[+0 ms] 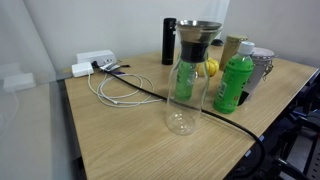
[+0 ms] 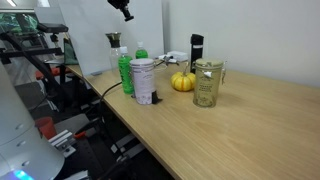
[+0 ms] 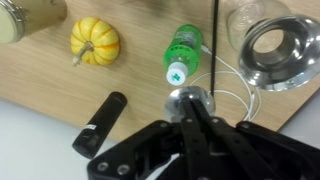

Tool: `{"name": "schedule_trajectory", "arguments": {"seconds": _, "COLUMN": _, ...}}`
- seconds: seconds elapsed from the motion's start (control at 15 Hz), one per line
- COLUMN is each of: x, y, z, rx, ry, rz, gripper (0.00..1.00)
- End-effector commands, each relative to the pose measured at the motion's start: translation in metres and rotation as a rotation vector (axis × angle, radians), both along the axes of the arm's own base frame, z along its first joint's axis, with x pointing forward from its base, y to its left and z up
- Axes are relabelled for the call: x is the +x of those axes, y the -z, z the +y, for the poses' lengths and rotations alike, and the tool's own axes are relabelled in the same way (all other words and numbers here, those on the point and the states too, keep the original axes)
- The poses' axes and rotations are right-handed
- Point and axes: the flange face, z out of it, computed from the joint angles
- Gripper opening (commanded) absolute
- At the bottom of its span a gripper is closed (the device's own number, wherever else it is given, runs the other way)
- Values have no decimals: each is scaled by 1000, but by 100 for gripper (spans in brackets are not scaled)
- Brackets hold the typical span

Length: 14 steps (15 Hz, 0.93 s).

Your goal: Remove the silver ring from the filter

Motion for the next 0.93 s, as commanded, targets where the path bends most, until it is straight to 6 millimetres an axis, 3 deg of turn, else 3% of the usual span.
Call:
{"name": "schedule_trajectory", "arguments": {"seconds": 0.0, "x": -15, "y": -4, "z": -24, "rx": -56, "ry": 115, "rz": -25, "gripper": 1}}
{"name": "schedule_trajectory", "arguments": {"seconds": 0.33, "x": -44, "y": 1, "z": -37, "rx": -96, "ry": 181, "rz": -3, "gripper": 1}}
{"name": "schedule_trajectory", "arguments": {"seconds": 0.4, "x": -34, "y": -1, "z": -34, "rx": -78, "ry": 169, "rz": 5, "gripper": 6}}
{"name": "schedule_trajectory", "arguments": {"seconds": 0.87, "x": -42, "y": -1, "z": -34, "rx": -85, "ry": 168, "rz": -3, "gripper": 6}}
